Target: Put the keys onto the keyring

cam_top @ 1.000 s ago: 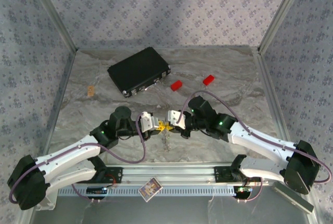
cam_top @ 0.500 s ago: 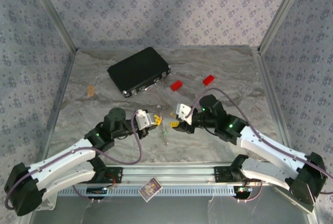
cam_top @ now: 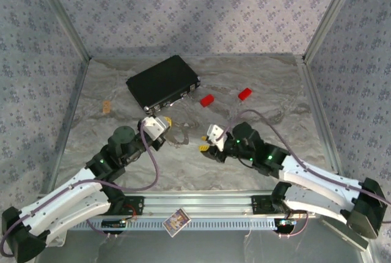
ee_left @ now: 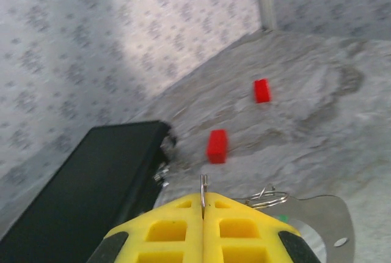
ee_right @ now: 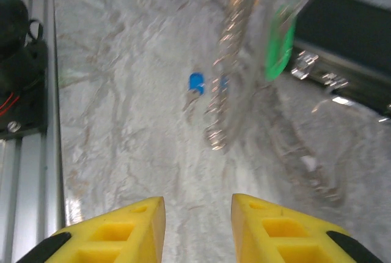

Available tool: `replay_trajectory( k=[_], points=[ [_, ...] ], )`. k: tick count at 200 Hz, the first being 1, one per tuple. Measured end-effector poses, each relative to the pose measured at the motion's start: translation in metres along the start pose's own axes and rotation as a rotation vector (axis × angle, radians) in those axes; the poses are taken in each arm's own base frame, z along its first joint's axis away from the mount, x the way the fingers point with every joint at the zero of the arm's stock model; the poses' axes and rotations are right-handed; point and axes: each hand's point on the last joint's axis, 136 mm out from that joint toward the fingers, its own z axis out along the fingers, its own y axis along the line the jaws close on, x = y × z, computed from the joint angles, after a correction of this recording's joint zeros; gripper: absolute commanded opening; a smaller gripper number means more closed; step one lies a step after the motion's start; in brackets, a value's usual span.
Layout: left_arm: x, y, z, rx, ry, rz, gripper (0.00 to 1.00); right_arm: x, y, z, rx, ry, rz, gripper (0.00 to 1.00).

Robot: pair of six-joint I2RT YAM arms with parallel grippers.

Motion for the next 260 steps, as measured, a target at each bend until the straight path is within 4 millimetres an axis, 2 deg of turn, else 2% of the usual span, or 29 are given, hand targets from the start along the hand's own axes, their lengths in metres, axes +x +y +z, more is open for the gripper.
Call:
replay_trajectory(
  k=[34,61,88,112,150,229,260],
  points=[
    [0.008,0.048,-0.011,-0.171,0.053,-0.053,0.0,0.028,0.031,0.046,-0.076,0.116,0.02,0.34],
    [0.015,0.081,-0.025,-0.296,0.074,-0.111,0.0,0.029,0.054,0.083,-0.132,0.152,0.006,0.35],
    [0.022,0.101,-0.038,-0.381,0.082,-0.163,0.0,0.026,0.068,0.115,-0.161,0.157,-0.013,0.36],
    [0.028,0.108,-0.046,-0.427,0.077,-0.194,0.0,0.029,0.072,0.143,-0.157,0.168,-0.021,0.38],
    [0.033,0.118,-0.059,-0.505,0.067,-0.226,0.0,0.033,0.063,0.181,-0.094,0.181,-0.03,0.39],
    [0.034,0.133,-0.085,-0.636,0.025,-0.243,0.0,0.019,0.004,0.24,0.092,0.129,0.006,0.44],
    [0.035,0.134,-0.087,-0.649,0.024,-0.243,0.0,0.009,-0.007,0.259,0.13,0.109,0.012,0.45]
  ],
)
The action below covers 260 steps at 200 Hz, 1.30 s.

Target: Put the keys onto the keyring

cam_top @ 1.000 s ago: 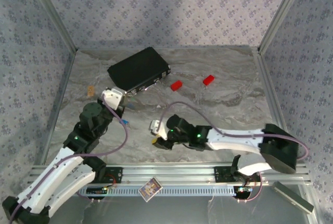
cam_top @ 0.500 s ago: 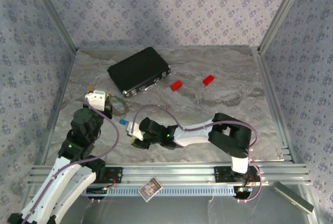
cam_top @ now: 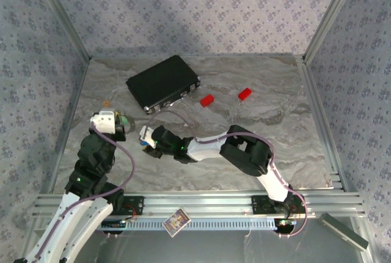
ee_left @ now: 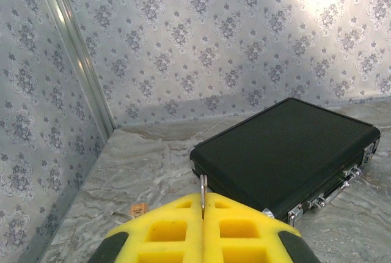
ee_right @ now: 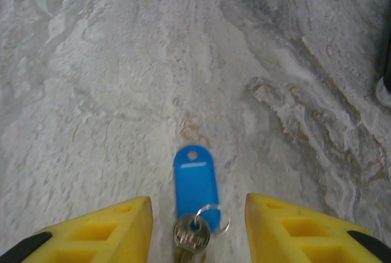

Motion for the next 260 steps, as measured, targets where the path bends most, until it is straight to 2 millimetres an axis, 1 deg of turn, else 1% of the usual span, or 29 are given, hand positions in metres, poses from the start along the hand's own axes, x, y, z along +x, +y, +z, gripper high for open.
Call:
replay_trajectory(
  k=[26,49,69,100,112,129,148,181,238,260],
  points=[
    [0.0,0.0,0.0,-0.001,0.0,0.0,0.0,-0.003,-0.006,0.015,0.013,-0.005,0.014,0.44],
    [0.0,0.0,0.0,0.0,0.0,0.0,0.0,0.005,-0.012,0.023,0.022,0.014,0.031,0.41],
    [0.0,0.0,0.0,0.0,0.0,0.0,0.0,0.018,-0.016,0.028,0.025,0.046,0.044,0.35],
    [0.0,0.0,0.0,0.0,0.0,0.0,0.0,0.017,-0.016,0.028,0.023,0.046,0.057,0.2],
    [0.0,0.0,0.0,0.0,0.0,0.001,0.0,0.019,-0.015,0.028,0.021,0.049,0.053,0.17],
    [0.0,0.0,0.0,0.0,0.0,0.001,0.0,0.022,-0.013,0.024,0.019,0.054,0.049,0.15],
    [0.0,0.0,0.0,0.0,0.0,0.002,0.0,0.031,-0.011,0.011,0.016,0.076,0.04,0.15],
    [0.0,-0.001,0.0,0.004,0.0,0.003,0.0,0.058,-0.01,-0.027,0.026,0.133,0.026,0.14],
    [0.007,-0.007,0.004,0.029,0.023,0.016,0.0,0.102,-0.021,-0.089,0.082,0.218,0.041,0.13],
    [0.013,-0.012,0.006,0.048,0.038,0.022,0.0,0.115,-0.026,-0.109,0.112,0.243,0.075,0.16]
  ],
)
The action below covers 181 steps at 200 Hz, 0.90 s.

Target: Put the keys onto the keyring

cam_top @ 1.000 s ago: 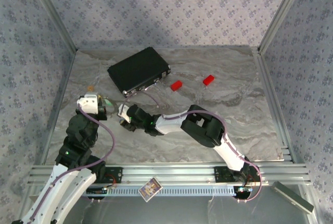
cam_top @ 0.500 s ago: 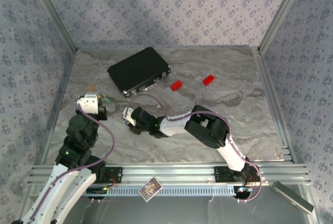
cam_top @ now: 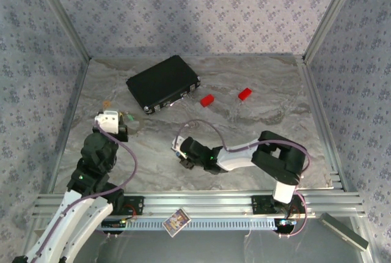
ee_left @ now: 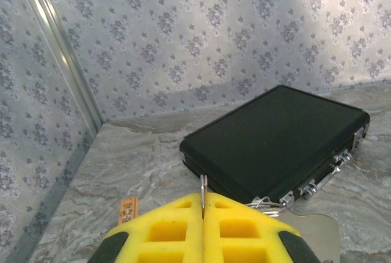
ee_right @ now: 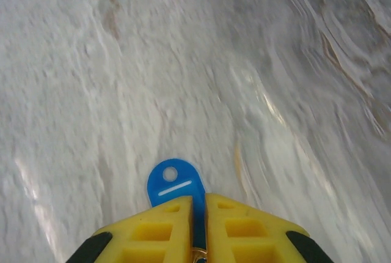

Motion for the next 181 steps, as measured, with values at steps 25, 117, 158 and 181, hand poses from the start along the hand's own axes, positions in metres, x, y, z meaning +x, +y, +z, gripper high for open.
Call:
replay_trajectory(
  k=[25,117,158,181],
  points=[
    [0.004,-0.006,0.004,0.024,0.019,0.009,0.0,0.008,-0.005,-0.009,0.018,0.021,0.061,0.33],
    [0.005,-0.015,0.005,0.073,0.023,0.01,0.0,-0.015,-0.027,-0.038,0.19,0.142,0.649,0.4],
    [0.003,-0.017,0.005,0.083,0.012,0.003,0.0,-0.008,-0.014,-0.046,0.241,0.279,0.773,0.41],
    [0.001,-0.016,0.003,0.083,-0.001,-0.003,0.0,0.007,-0.012,-0.05,0.247,0.343,0.886,0.45]
  ],
)
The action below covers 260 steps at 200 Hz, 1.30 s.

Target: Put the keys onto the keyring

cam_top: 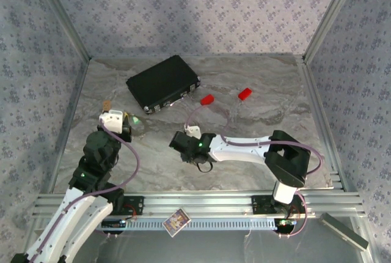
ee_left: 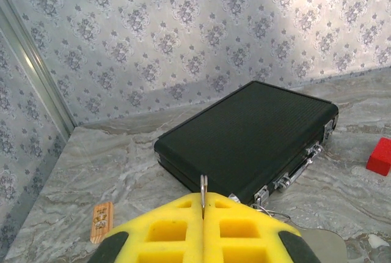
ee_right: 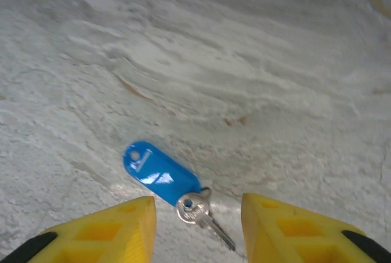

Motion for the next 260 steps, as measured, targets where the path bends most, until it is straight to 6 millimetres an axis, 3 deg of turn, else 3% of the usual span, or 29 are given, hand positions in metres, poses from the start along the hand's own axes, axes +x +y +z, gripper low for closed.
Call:
replay_trajectory(
  k=[35,87,153,231,260],
  points=[
    [-0.001,0.0,-0.001,0.0,-0.009,-0.003,0.0,0.006,-0.003,0.01,-0.043,0.084,0.172,0.45],
    [-0.002,-0.002,-0.001,0.015,-0.012,-0.004,0.0,0.004,0.0,0.015,-0.102,0.152,0.314,0.37],
    [-0.002,-0.005,-0.001,0.031,-0.014,-0.004,0.0,0.013,-0.001,0.018,-0.072,0.201,0.343,0.34],
    [0.0,-0.006,-0.001,0.036,-0.011,-0.003,0.0,0.015,-0.001,0.023,-0.038,0.217,0.337,0.16],
    [0.0,-0.006,-0.001,0.037,-0.01,-0.003,0.0,0.016,-0.003,0.022,-0.03,0.221,0.336,0.14]
  ],
)
